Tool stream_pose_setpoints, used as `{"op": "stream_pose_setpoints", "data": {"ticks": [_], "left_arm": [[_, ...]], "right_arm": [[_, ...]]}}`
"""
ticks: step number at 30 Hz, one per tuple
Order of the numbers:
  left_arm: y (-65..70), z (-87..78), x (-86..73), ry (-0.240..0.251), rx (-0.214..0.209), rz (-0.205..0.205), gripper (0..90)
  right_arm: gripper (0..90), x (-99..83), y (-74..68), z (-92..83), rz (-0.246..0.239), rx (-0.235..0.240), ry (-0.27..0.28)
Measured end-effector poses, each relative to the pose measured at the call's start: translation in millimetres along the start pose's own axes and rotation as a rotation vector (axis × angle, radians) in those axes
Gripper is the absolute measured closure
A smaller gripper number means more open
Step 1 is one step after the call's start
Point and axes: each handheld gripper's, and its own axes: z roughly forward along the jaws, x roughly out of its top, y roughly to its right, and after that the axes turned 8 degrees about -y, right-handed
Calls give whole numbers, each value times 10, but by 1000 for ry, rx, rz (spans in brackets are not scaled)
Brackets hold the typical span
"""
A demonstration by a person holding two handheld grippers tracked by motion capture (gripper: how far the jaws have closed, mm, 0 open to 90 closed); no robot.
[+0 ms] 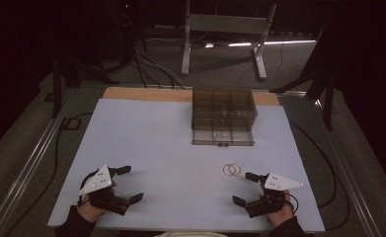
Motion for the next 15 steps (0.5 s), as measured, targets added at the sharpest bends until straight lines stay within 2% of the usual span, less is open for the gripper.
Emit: {"op": "stream_pose_setpoints", "data": {"ticks": [2,4,9,13,15], "left_arm": [[2,8,2,-3,0,2,5],[-5,22,7,8,-13,-16,5],[-15,38,-6,0,-18,-14,5],[-40,55,-15,4,-26,-32,6],[-40,58,-7,10,-23,-29,5]], "right_arm": [[0,0,3,7,0,1,-6],[0,8,-5,14,-3,6,-4],[0,11,-30,54,-16,7,-33],[0,23,-74,92,-26,23,-51],[0,29,-95,107,-32,41,-56]]}}
